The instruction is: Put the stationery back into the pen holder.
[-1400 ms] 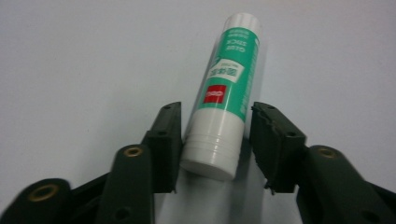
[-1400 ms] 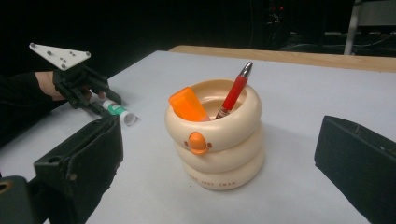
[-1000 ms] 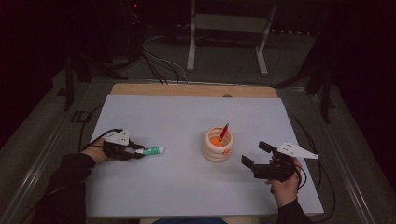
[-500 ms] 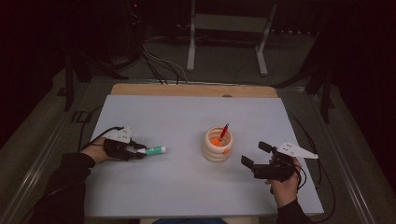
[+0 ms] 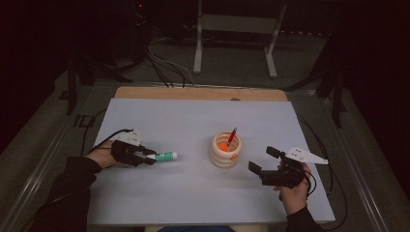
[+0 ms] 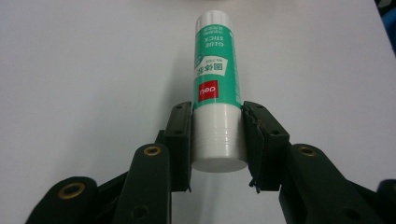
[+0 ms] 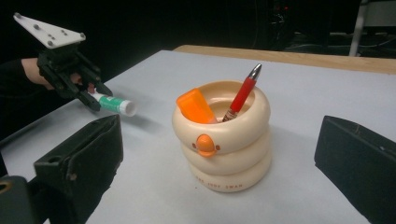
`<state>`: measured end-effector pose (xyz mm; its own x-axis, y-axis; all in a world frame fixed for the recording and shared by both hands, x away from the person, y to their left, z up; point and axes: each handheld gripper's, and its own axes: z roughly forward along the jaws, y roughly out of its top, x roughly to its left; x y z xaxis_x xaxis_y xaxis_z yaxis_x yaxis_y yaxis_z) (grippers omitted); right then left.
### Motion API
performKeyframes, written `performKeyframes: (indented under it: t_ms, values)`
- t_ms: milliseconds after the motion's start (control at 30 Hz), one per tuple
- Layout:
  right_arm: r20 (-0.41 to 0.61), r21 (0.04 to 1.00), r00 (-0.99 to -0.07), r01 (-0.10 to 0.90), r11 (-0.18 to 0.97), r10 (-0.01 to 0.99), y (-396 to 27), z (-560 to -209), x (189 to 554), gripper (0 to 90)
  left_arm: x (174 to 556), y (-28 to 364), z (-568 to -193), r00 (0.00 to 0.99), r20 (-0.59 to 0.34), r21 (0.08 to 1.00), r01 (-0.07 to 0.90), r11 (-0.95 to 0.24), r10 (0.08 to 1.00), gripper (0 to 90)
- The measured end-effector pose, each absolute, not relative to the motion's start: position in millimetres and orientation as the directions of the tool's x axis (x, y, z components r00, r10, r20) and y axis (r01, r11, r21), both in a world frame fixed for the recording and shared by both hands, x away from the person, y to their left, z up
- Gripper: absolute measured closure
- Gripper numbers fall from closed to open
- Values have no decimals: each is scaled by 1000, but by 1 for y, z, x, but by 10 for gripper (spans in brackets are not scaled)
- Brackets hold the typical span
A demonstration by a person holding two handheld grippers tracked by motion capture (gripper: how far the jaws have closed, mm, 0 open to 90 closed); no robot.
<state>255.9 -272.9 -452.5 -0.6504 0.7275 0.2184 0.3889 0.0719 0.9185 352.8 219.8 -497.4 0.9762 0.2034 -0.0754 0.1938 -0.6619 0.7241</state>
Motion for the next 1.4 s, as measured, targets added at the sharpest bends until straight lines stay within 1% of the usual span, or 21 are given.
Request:
performKeyframes:
  t_ms: [133,200,300,333,367,533,567,633,667,767,800,833,867,1000,1033,1067,1133,1167,1267,1367,1400]
  values:
    - [184,928,-660,361,92,728,-269,-450,256,10,348,214,-490,975,-71,716,196,-669,210,660]
    - [158,934,-667,340,109,728,-265,-447,255,10,346,211,-487,973,-88,717,210,-665,212,660]
    - [129,939,-673,319,128,729,-261,-445,255,9,344,208,-483,972,-86,710,213,-671,218,660]
    - [98,939,-683,305,161,724,-255,-443,256,9,343,207,-481,971,-79,711,215,-670,227,659]
    - [82,939,-685,297,174,724,-252,-442,256,9,343,206,-480,971,-94,709,221,-669,222,660]
    - [48,938,-709,275,213,704,-235,-435,259,9,338,201,-476,971,-87,700,219,-679,223,660]
    - [41,937,-714,271,223,699,-231,-434,259,9,337,200,-475,973,-74,696,207,-688,218,660]
    - [26,934,-732,261,245,681,-222,-431,260,9,336,198,-473,973,-86,693,213,-689,215,660]
    - [13,933,-739,250,257,673,-217,-430,260,9,335,196,-472,972,-73,694,210,-688,222,660]
    - [-27,927,-763,223,301,646,-202,-428,260,9,334,193,-470,971,-78,695,214,-686,224,660]
    - [-44,925,-766,212,316,641,-197,-427,260,9,333,191,-469,969,-99,695,229,-682,225,660]
    - [-59,920,-770,204,333,635,-191,-427,260,9,333,190,-468,971,-88,693,219,-687,221,659]
    - [-77,916,-775,193,352,627,-186,-427,259,9,333,189,-468,967,-97,690,235,-684,234,659]
    - [-163,894,-788,137,426,594,-166,-427,258,9,331,184,-466,970,-102,688,229,-689,221,660]
    - [-185,888,-793,119,445,580,-161,-427,257,9,331,183,-466,969,-95,692,228,-685,227,659]
    - [-210,878,-799,100,469,564,-156,-428,256,9,331,182,-466,966,-112,689,243,-683,231,660]
    - [-274,855,-801,51,516,533,-146,-430,254,9,330,179,-467,968,-100,685,234,-690,229,659]
    - [-298,845,-804,28,534,514,-141,-431,252,9,330,178,-467,969,-110,678,237,-696,222,659]
    - [-349,813,-812,-14,581,468,-125,-435,246,9,327,174,-467,969,-102,675,234,-700,226,659]
    - [-370,788,-822,-30,615,432,-112,-440,242,9,324,170,-466,970,-101,674,230,-703,220,659]
    - [-365,778,-830,-23,627,423,-108,-442,242,10,322,169,-466,972,-86,676,217,-704,217,659]
